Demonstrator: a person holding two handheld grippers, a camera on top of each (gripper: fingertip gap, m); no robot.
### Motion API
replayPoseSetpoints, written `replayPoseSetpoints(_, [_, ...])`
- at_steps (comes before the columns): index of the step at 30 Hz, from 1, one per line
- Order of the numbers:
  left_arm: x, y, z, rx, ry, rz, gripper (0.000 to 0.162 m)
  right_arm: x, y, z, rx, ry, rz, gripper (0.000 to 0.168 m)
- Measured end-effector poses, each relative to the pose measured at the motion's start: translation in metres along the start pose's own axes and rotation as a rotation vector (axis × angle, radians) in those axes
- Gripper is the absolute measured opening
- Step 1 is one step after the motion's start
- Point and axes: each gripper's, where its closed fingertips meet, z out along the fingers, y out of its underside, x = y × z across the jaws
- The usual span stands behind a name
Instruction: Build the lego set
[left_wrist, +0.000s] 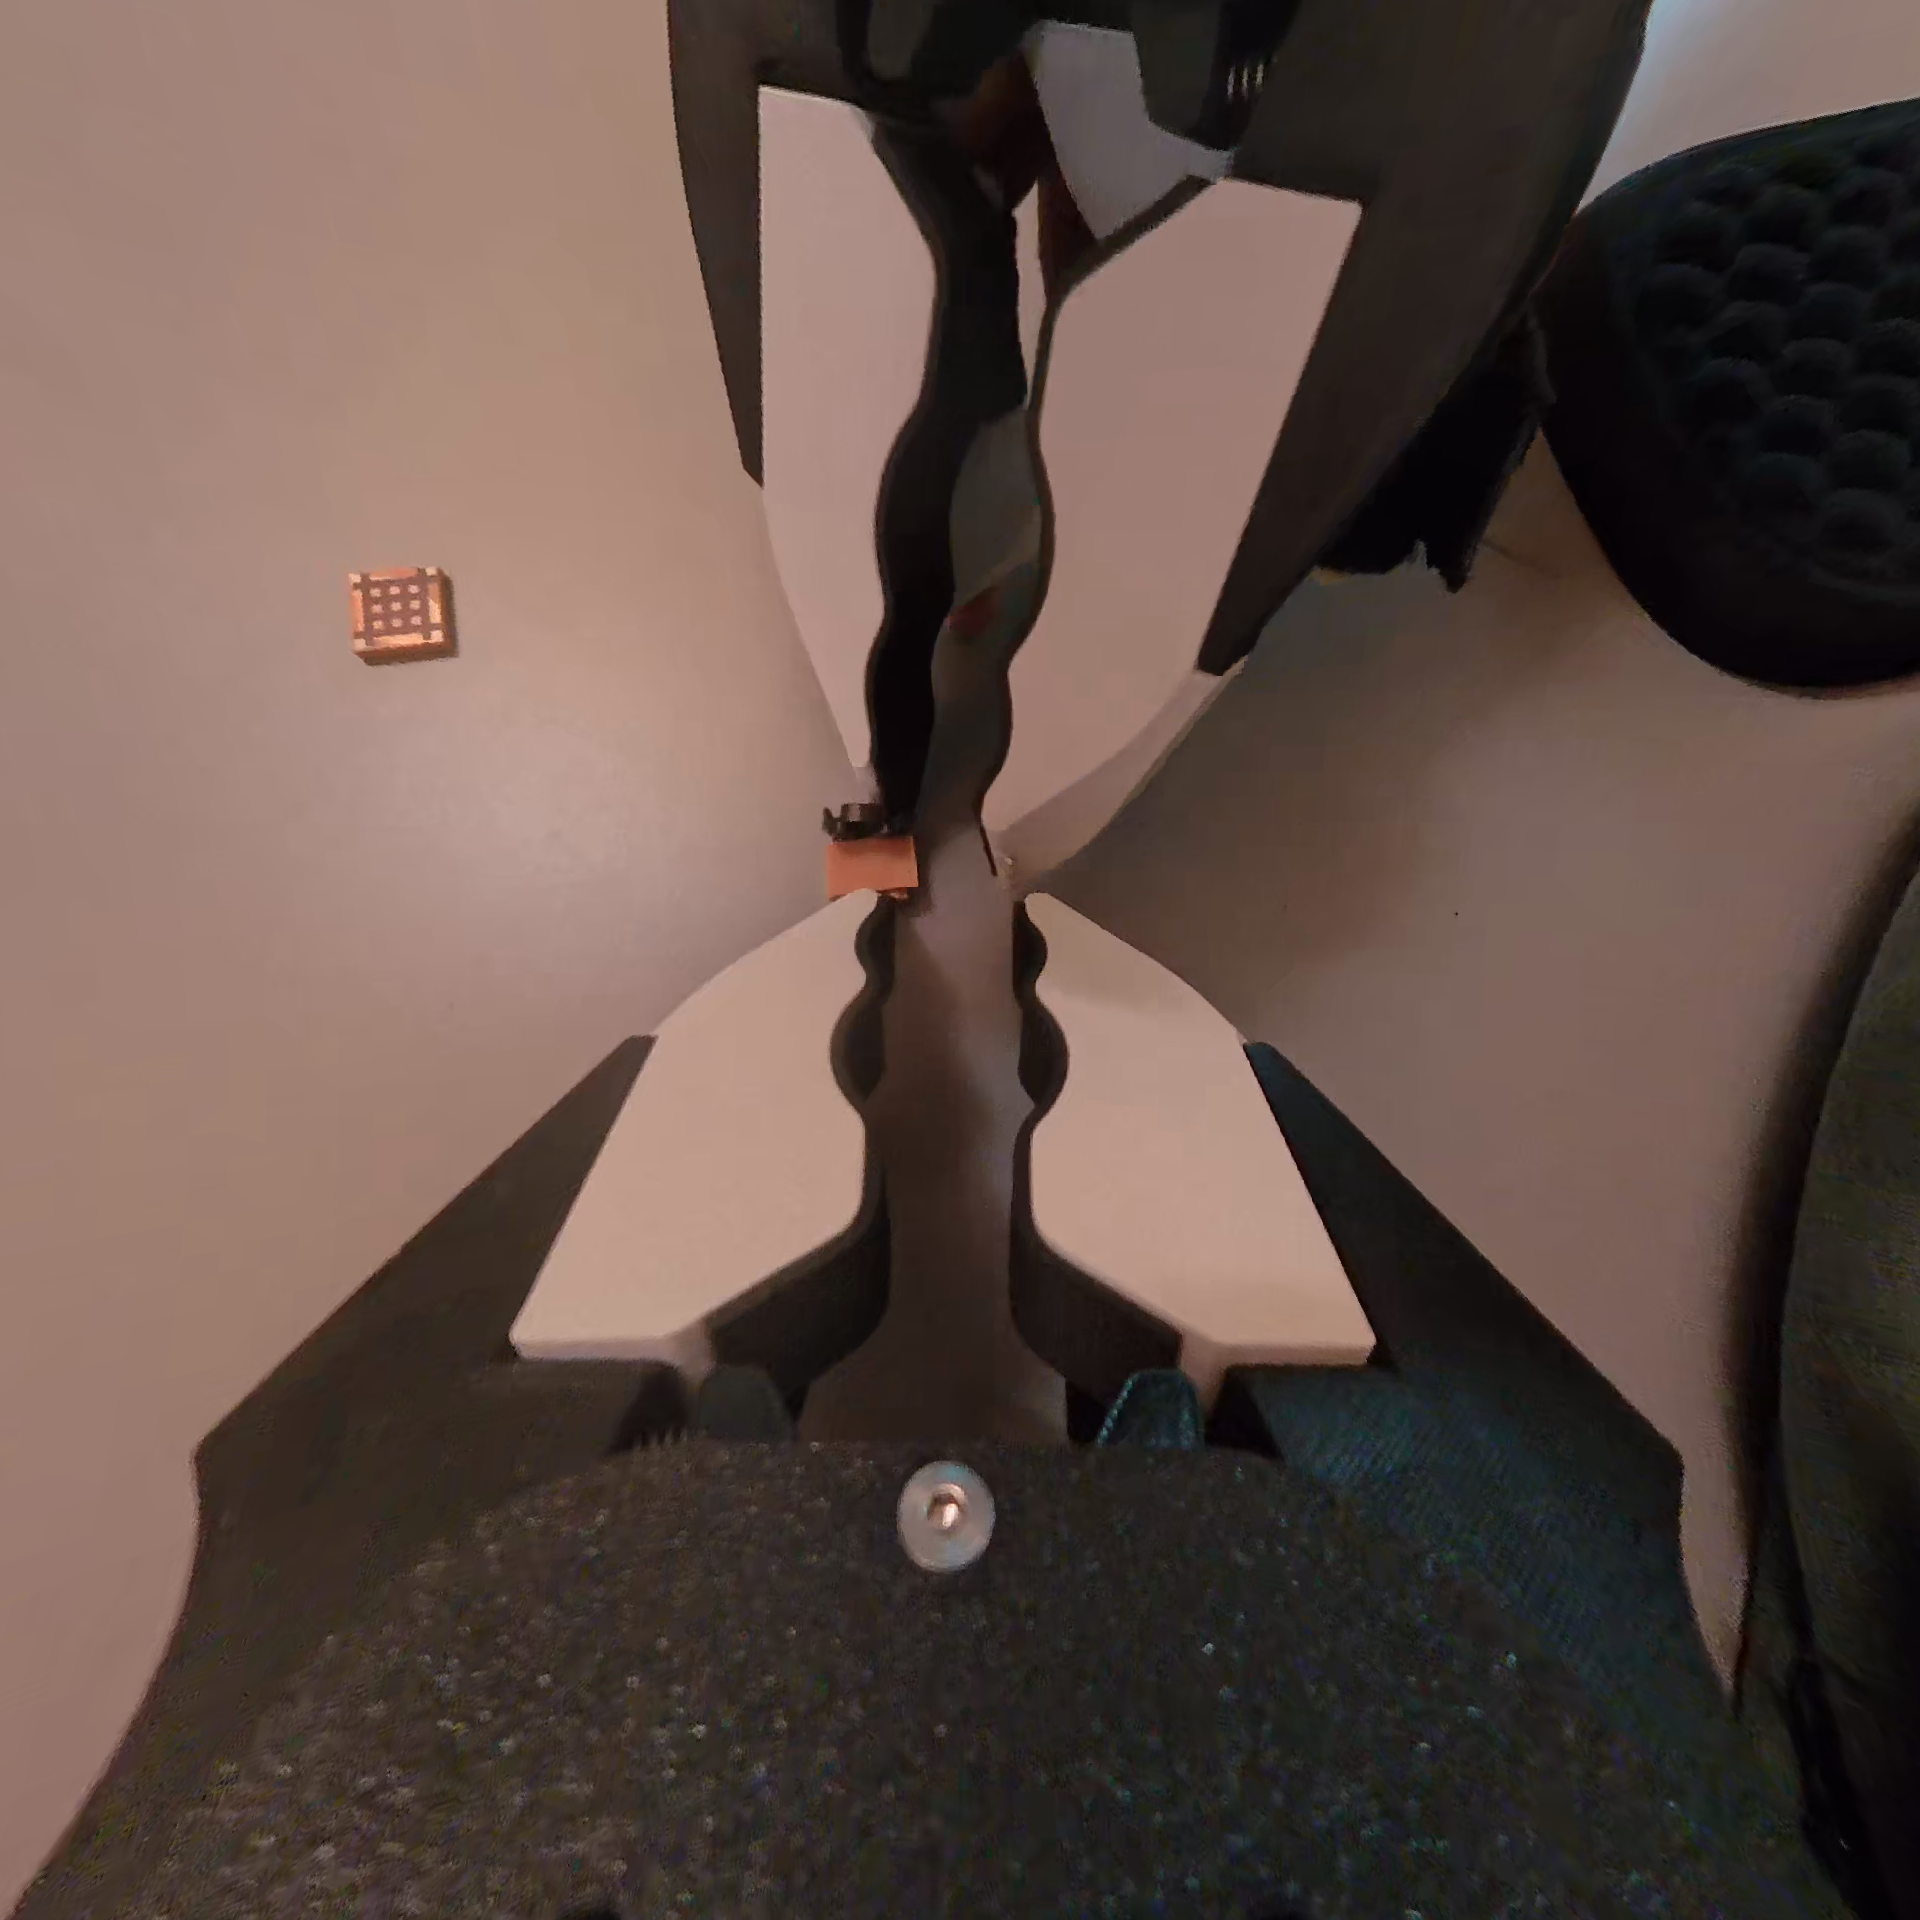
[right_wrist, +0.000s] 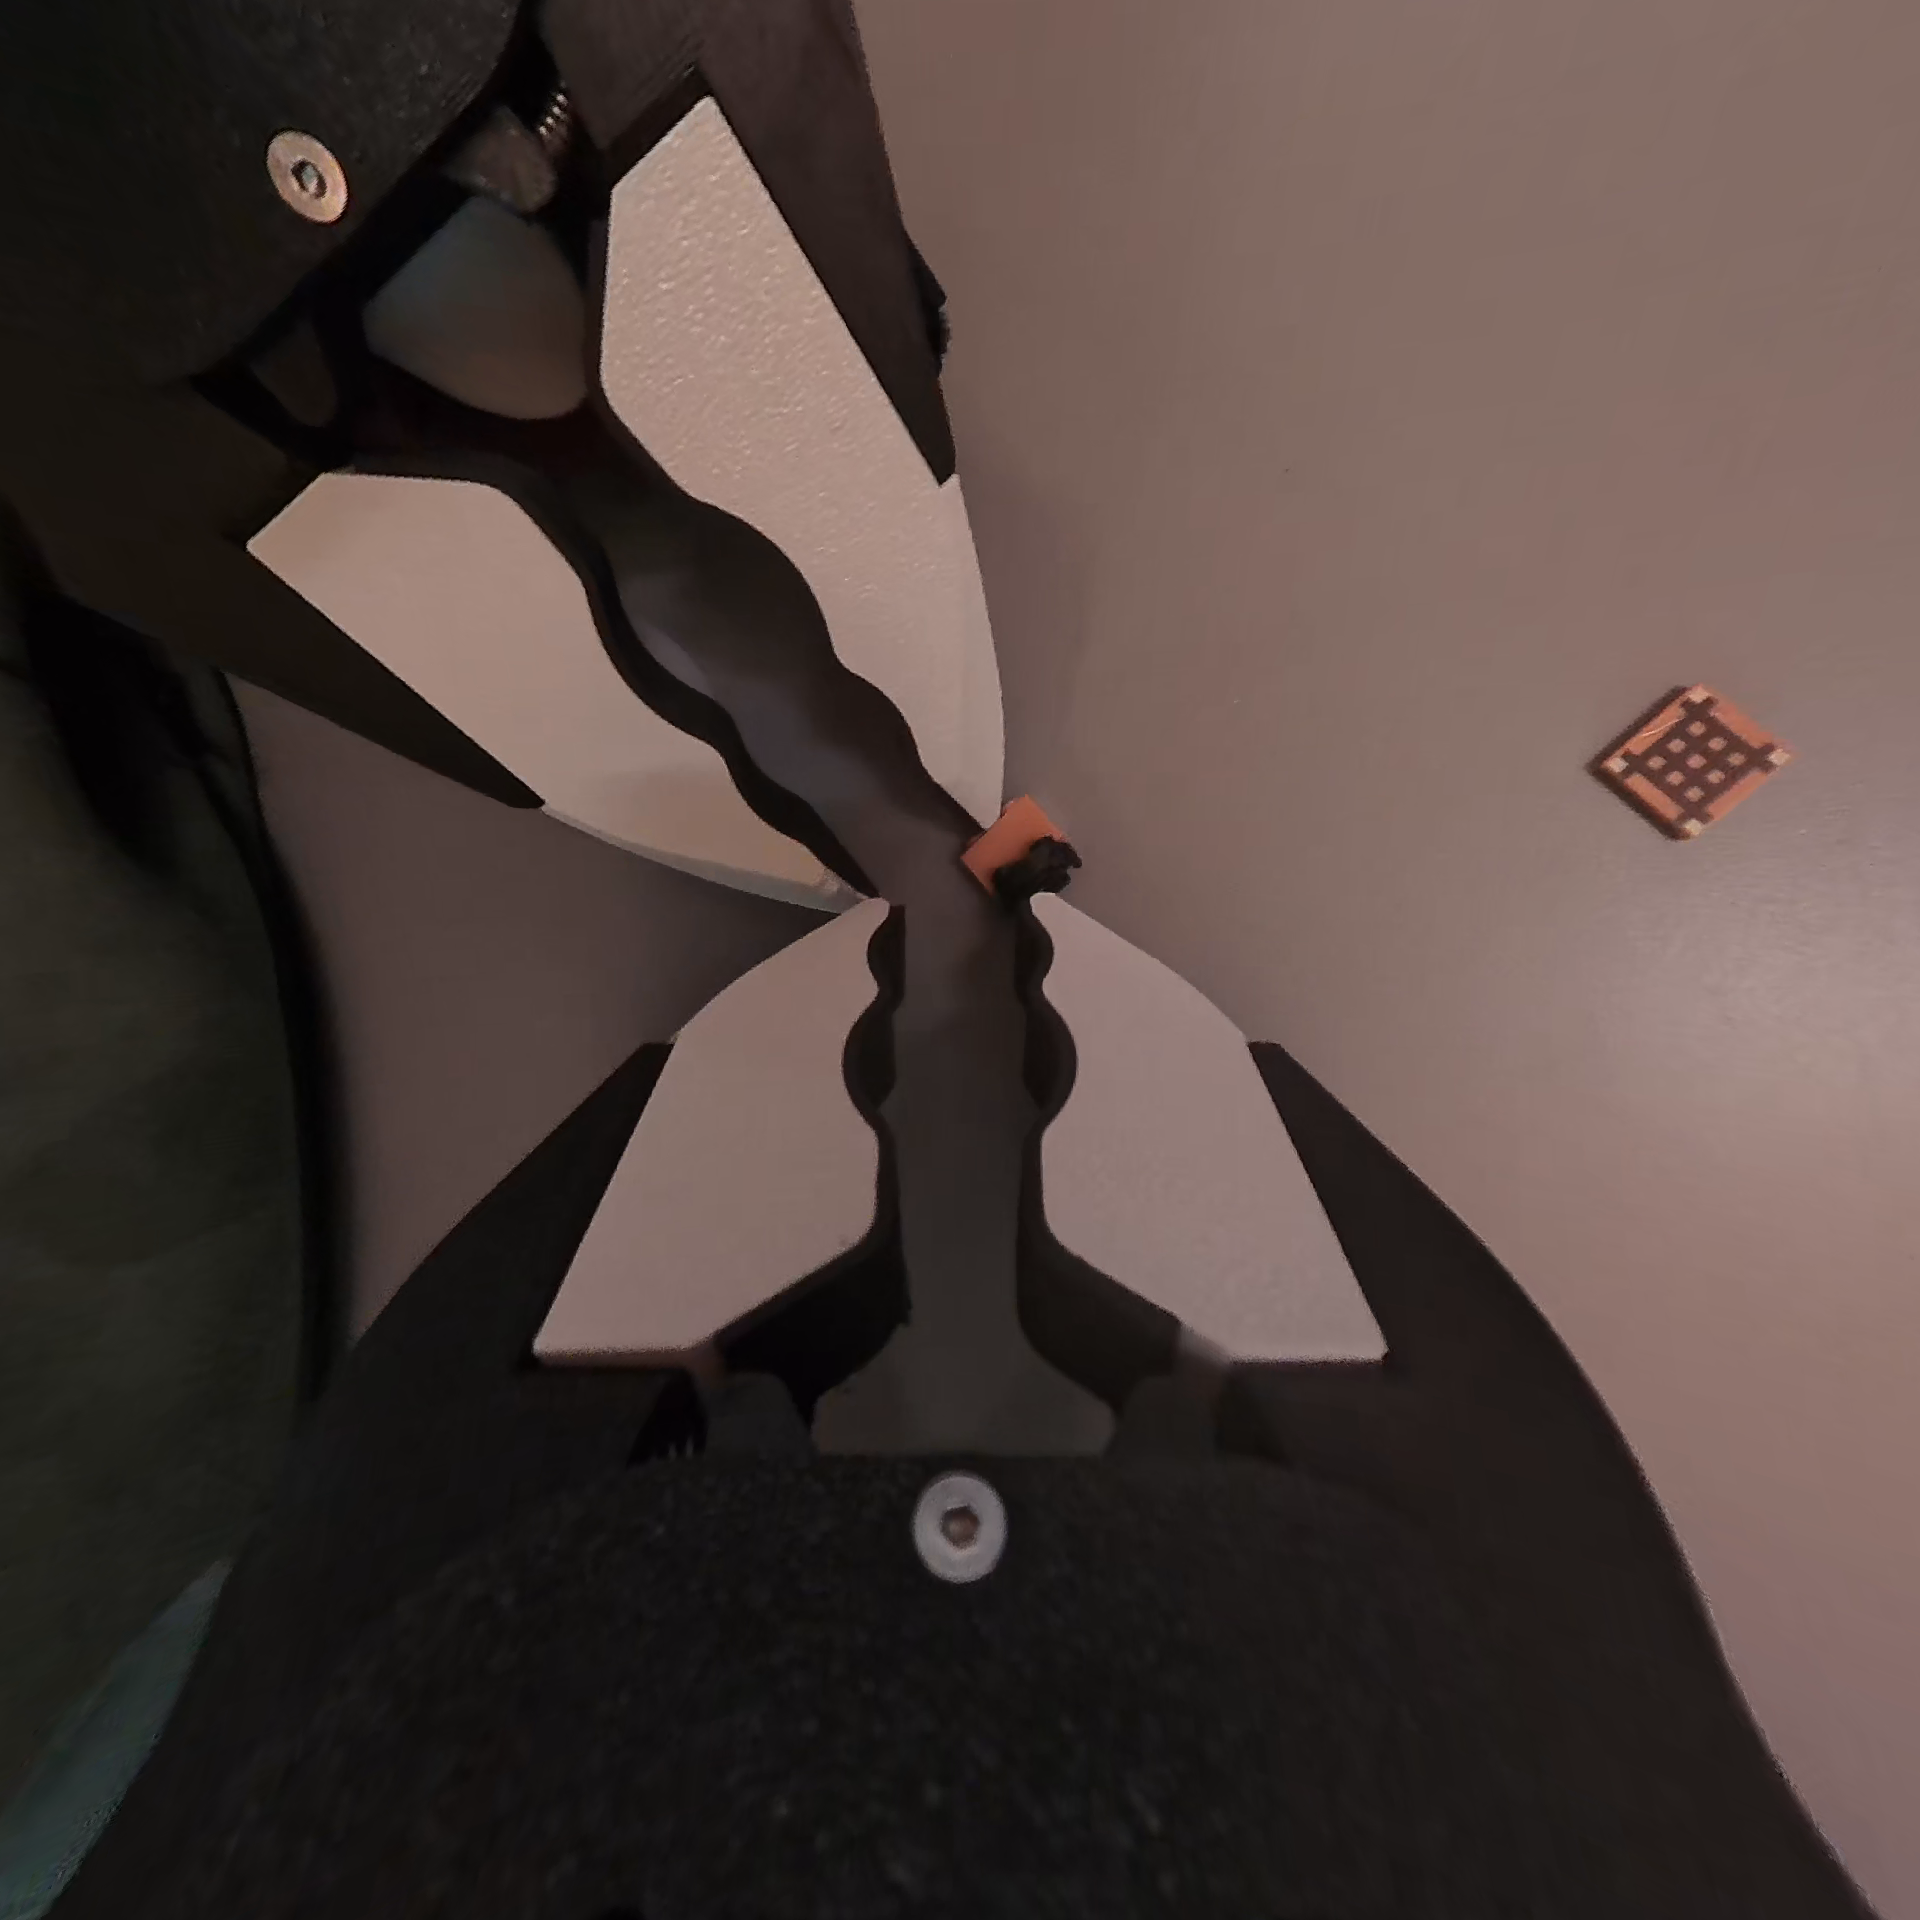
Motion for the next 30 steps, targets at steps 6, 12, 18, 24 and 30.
replayPoseSetpoints(6, [-0.0014, -0.0005, 0.0003, 0.003, 0.001, 0.000, 0.021, 0.0010, 0.0009, -0.0002, -0.005, 0.008, -0.046, 0.019])
replayPoseSetpoints(12, [-0.0018, -0.0010, 0.0009, 0.006, 0.004, 0.016, 0.022, 0.0023, 0.0016, -0.0006, -0.016, 0.025, -0.083, 0.018])
replayPoseSetpoints(18, [-0.0003, -0.0013, 0.0014, 0.008, 0.006, 0.028, 0.024, 0.0015, 0.0020, -0.0008, -0.027, 0.041, -0.077, 0.022])
replayPoseSetpoints(24, [0.0003, -0.0012, 0.0017, 0.010, 0.008, 0.034, 0.024, 0.0018, 0.0026, -0.0003, -0.031, 0.110, -0.095, 0.026])
replayPoseSetpoints(30, [0.0011, -0.0015, 0.0015, 0.017, 0.023, 0.040, 0.025, 0.0022, 0.0036, -0.0001, -0.015, 0.151, -0.120, 0.026])
